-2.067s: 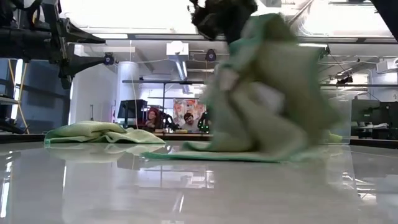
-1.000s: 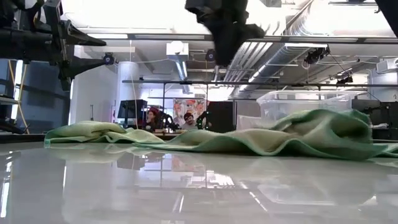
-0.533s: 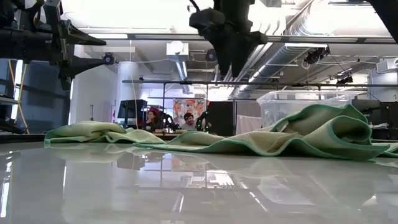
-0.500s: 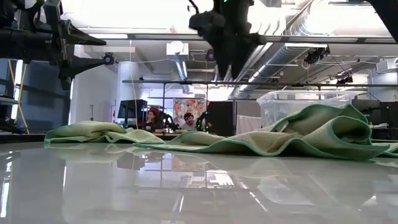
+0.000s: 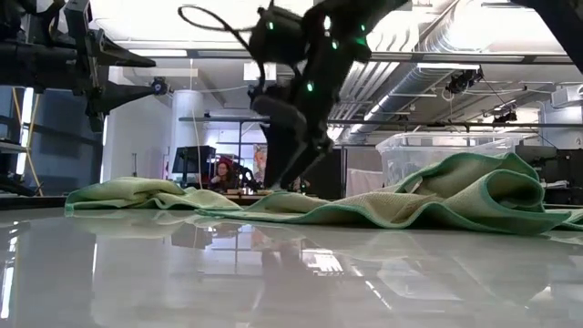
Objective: Sort towels by color in basket
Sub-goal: Put the bottom light green towel into the top transparent bin
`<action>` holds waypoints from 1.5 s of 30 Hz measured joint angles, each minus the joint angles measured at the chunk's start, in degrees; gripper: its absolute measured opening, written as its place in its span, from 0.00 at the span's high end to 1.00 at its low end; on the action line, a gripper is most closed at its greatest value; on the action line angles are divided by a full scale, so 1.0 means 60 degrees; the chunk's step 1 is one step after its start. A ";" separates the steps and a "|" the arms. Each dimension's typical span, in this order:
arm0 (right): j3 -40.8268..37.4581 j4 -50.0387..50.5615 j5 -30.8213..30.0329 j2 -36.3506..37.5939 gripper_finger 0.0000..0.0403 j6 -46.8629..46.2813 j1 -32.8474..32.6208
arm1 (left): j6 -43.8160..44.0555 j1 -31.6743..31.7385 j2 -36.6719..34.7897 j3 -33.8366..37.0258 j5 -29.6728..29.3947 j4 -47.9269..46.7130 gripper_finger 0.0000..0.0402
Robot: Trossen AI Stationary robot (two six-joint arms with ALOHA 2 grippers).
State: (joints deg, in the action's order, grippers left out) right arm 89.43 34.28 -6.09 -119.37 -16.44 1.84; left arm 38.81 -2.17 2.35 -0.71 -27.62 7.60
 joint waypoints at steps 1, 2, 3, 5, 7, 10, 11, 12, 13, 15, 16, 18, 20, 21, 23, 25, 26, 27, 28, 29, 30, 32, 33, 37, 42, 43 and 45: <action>-0.0176 -0.0139 0.0005 0.0000 0.38 -0.0110 0.0040 | 0.0000 0.0000 0.0000 0.0000 0.0000 0.0000 0.51; -0.0323 -0.0263 0.0015 0.0000 0.38 -0.0239 0.0081 | 0.0014 0.0000 0.0000 0.0000 0.0000 0.0000 0.51; -0.0438 -0.0382 0.0015 0.0000 0.38 -0.0253 0.0113 | 0.0020 0.0000 0.0000 0.0000 0.0000 0.0000 0.51; -0.0584 -0.0462 -0.0025 0.0000 0.38 -0.0246 0.0140 | 0.0015 0.0000 0.0000 0.0000 0.0000 -0.0002 0.51; -0.0668 -0.0470 -0.0223 0.0000 0.38 -0.0183 0.0151 | 0.0015 0.0000 0.0000 0.0000 0.0000 0.0000 0.51; -0.0678 -0.0908 0.0471 0.0000 0.38 0.0110 0.0154 | 0.0011 0.0000 0.0000 0.0000 0.0000 -0.0004 0.51; -0.0678 -0.1081 0.1076 0.0000 0.38 0.0224 0.0174 | 0.0009 0.0000 0.0000 0.0000 -0.0002 -0.0004 0.51; -0.0678 -0.1210 0.1652 0.0000 0.38 0.0270 0.0195 | 0.0007 0.0000 0.0000 0.0000 -0.0002 -0.0004 0.51; -0.0678 -0.1302 0.2110 0.0000 0.39 0.0288 0.0198 | 0.0008 0.0000 0.0000 0.0000 0.0000 -0.0007 0.51; -0.0678 -0.1340 0.2517 0.0003 0.39 0.0297 0.0195 | 0.0007 0.0000 0.0000 0.0000 -0.0004 -0.0007 0.51; -0.0678 -0.1337 0.2606 0.0004 0.39 0.0326 0.0192 | 0.0000 0.0000 0.0000 0.0000 -0.0004 -0.0011 0.51; -0.0678 -0.1334 0.2731 0.0004 0.39 0.0423 0.0177 | -0.0001 0.0000 0.0000 0.0000 -0.0007 -0.0015 0.51; -0.0678 -0.1370 0.2743 0.0004 0.39 0.0469 0.0158 | -0.0007 0.0000 0.0000 0.0000 -0.0007 -0.0015 0.51; -0.0678 -0.1432 0.2742 0.0004 0.39 0.0481 0.0131 | -0.0004 0.0000 0.0000 0.0000 -0.0007 -0.0018 0.51; -0.0678 -0.1567 0.2669 0.0004 0.39 0.0569 0.0084 | -0.0005 0.0000 0.0000 0.0000 -0.0011 -0.0020 0.51; -0.0675 -0.1734 0.2660 0.0004 0.39 0.0663 0.0014 | -0.0004 0.0000 0.0000 0.0000 -0.0011 -0.0022 0.51; -0.0672 -0.1774 0.2647 0.0004 0.39 0.0681 -0.0036 | -0.0004 0.0000 0.0000 0.0000 -0.0011 -0.0022 0.51; -0.0670 -0.1757 0.2646 0.0007 0.39 0.0683 -0.0082 | -0.0004 0.0000 0.0000 0.0000 -0.0011 -0.0022 0.51; -0.0670 -0.1712 0.2649 0.0002 0.39 0.0725 -0.0134 | -0.0004 0.0000 0.0000 0.0000 -0.0012 -0.0022 0.51; -0.0667 -0.1669 0.2648 -0.0020 0.39 0.0818 -0.0178 | -0.0004 0.0000 0.0000 0.0000 -0.0015 -0.0022 0.51; -0.0667 -0.1608 0.2648 -0.0033 0.39 0.0858 -0.0229 | -0.0004 0.0000 0.0000 0.0000 -0.0015 -0.0022 0.51; -0.0641 -0.1573 0.2649 -0.0040 0.39 0.0791 -0.0302 | -0.0004 0.0000 0.0000 0.0000 -0.0018 -0.0022 0.51; -0.0526 -0.1544 0.2642 -0.0040 0.39 0.0751 -0.0337 | -0.0004 0.0000 0.0000 0.0000 -0.0018 -0.0026 0.51; 0.0124 -0.1420 0.1914 -0.0015 0.39 0.0584 -0.0384 | -0.0004 0.0000 0.0000 0.0000 -0.0018 -0.0032 0.51; 0.0419 -0.0647 0.0234 -0.0015 0.39 0.0130 -0.0088 | -0.0004 0.0000 0.0000 0.0000 -0.0018 -0.0044 0.51; 0.0390 -0.0516 0.0225 -0.0019 0.39 -0.0024 0.0026 | -0.0004 0.0000 0.0000 0.0000 -0.0015 -0.0041 0.51; 0.0126 -0.0581 0.0460 -0.0038 0.39 -0.0312 0.0237 | -0.0001 0.0000 0.0000 0.0000 -0.0015 -0.0042 0.51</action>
State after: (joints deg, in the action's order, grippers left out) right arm 90.18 30.80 -3.33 -119.60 -18.31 3.26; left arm 38.80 -2.17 2.35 -0.71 -27.70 7.34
